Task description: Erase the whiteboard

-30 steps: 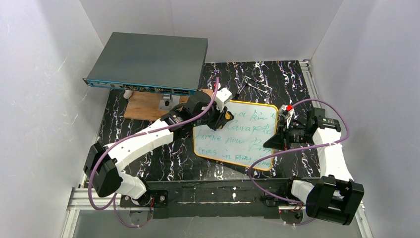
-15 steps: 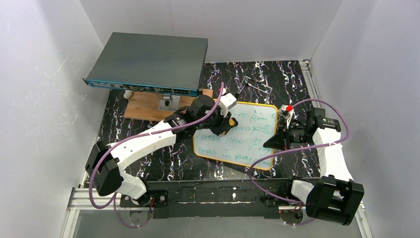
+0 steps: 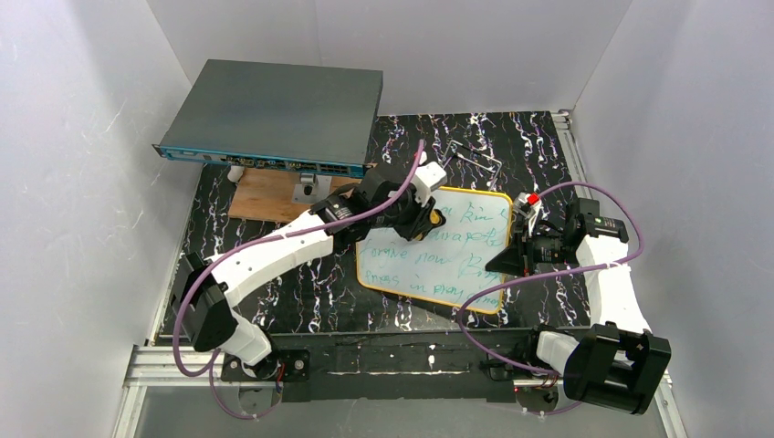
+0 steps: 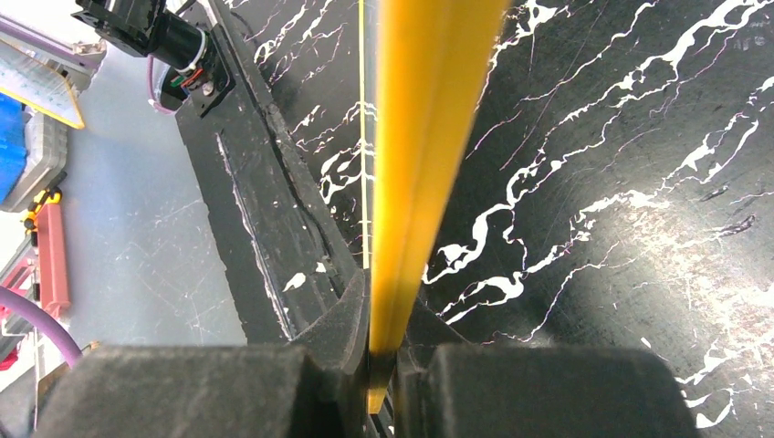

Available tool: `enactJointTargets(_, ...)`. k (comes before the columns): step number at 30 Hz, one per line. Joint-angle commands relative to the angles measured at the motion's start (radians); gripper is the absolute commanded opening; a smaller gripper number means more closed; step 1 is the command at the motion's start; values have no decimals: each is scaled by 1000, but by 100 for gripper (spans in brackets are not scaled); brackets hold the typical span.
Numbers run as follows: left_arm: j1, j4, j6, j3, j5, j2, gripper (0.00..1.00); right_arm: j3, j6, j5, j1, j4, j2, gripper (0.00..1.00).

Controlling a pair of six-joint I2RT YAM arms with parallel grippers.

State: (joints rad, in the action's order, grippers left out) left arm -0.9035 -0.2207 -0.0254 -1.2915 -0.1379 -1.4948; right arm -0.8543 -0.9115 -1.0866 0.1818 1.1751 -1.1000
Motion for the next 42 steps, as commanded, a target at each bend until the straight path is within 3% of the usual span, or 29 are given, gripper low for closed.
enactJointTargets(1,24,21,21,-85,87,-26,0,1,-123,149,-15,-36,25,1)
enactJointTargets(13,54,6,21,-75,95,-6,0,2,-125,151,-14,-38,26,1)
enactJointTargets(33,46,54,-25,148,-20,85,0,4,-123,149,-13,-38,25,1)
enactJointTargets(42,9,72,-37,126,-26,53,0,4,-123,149,-15,-37,26,1)
